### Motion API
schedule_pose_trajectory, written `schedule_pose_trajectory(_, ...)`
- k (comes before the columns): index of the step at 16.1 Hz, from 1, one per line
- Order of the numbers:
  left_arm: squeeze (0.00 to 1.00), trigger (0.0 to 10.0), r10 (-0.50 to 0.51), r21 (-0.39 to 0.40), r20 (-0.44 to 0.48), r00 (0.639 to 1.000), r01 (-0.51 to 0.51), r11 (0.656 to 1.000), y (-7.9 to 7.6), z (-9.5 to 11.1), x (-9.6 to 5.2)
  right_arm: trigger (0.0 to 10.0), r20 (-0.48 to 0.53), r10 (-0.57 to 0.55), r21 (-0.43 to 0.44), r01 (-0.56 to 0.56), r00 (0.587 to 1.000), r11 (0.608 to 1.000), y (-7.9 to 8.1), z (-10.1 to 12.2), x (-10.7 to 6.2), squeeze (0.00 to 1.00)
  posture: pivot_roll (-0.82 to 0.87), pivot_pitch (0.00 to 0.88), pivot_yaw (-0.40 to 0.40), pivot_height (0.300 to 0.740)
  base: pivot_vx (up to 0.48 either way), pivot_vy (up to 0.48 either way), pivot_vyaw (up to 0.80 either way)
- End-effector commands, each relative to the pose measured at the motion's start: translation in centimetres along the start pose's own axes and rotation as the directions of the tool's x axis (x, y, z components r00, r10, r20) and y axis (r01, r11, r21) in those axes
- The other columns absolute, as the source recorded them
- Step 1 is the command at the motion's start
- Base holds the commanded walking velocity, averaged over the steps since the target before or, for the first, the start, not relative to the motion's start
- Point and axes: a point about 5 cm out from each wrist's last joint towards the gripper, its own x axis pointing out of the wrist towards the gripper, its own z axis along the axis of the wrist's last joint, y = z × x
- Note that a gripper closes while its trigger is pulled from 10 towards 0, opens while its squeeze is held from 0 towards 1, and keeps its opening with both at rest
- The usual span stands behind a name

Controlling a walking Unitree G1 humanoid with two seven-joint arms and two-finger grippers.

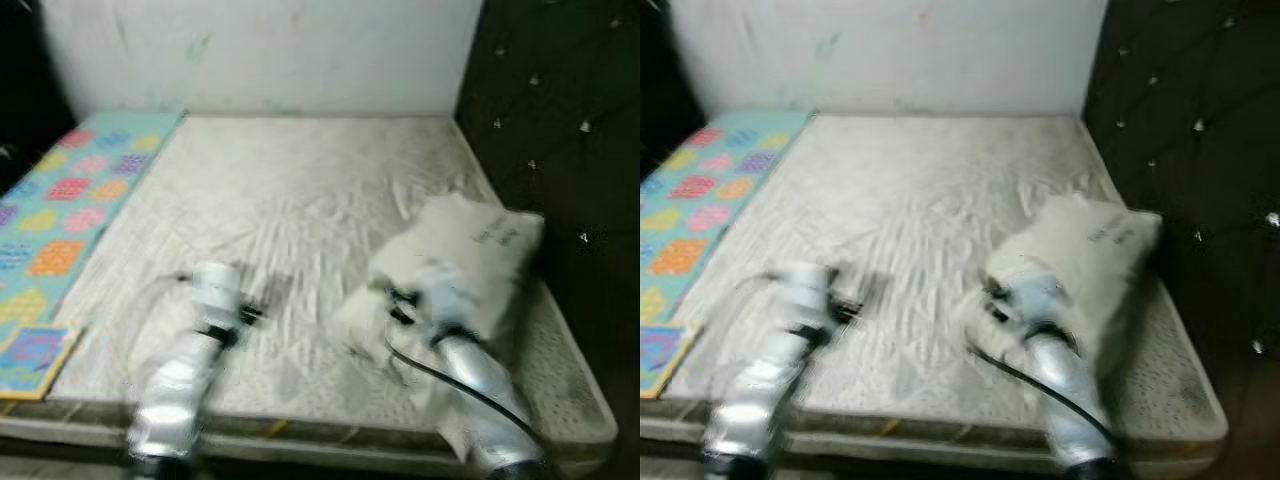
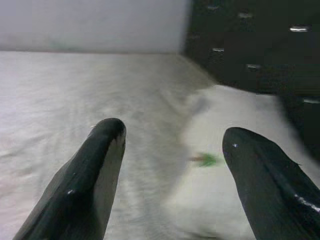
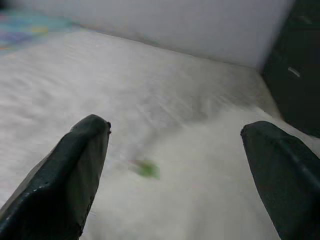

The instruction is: Clean up the room

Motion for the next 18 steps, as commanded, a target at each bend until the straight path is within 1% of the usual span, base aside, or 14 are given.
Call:
schedule_pose_trajectory(1,0.00,10.0,0.049,0.026,-0.014,0.999,-0.049,0.998,1.51,0.16,-0.65,10.0,0.032,0.026,0.016,-0.027,0.999,1.000,1.14,0.90,0.38,0.00,-0.16,0.000,0.029,0.740,0.000,0.000,0.00)
schedule_pose_trajectory(2,0.00,10.0,0.065,0.025,-0.021,0.998,-0.065,0.998,1.69,0.09,-0.68,10.0,0.031,0.026,0.016,-0.026,0.999,1.000,1.15,0.92,0.39,0.00,-0.16,0.000,0.029,0.740,0.000,0.000,0.00)
schedule_pose_trajectory(4,0.00,10.0,0.058,0.028,-0.018,0.998,-0.058,0.998,1.64,0.13,-0.66,10.0,0.027,0.026,0.017,-0.026,0.999,1.000,1.17,0.90,0.36,0.00,-0.16,0.000,0.029,0.740,0.000,0.000,0.00)
schedule_pose_trajectory(6,0.00,10.0,0.058,0.028,-0.017,0.998,-0.057,0.998,1.59,0.13,-0.64,10.0,0.025,0.023,0.020,-0.023,0.999,1.000,1.10,0.87,0.35,0.00,-0.16,0.000,0.029,0.740,0.000,0.000,-0.70)
schedule_pose_trajectory(8,0.00,10.0,0.057,0.027,-0.016,0.998,-0.056,0.998,1.54,0.16,-0.59,10.0,0.026,0.022,0.020,-0.023,0.999,1.000,1.06,0.89,0.38,0.00,-0.16,0.000,0.028,0.740,0.000,-0.334,-0.63)
schedule_pose_trajectory(17,0.00,10.0,0.057,0.032,-0.016,0.998,-0.056,0.998,1.54,0.19,-0.38,10.0,0.026,0.026,0.014,-0.026,0.999,1.000,1.01,0.95,0.59,0.00,-0.16,0.000,0.026,0.740,0.000,-0.465,0.00)
schedule_pose_trajectory(18,0.00,10.0,0.057,0.032,-0.015,0.998,-0.057,0.998,1.53,0.18,-0.34,10.0,0.027,0.025,0.012,-0.025,0.999,1.000,1.00,0.95,0.61,0.00,-0.17,0.000,0.025,0.740,0.000,0.000,0.00)
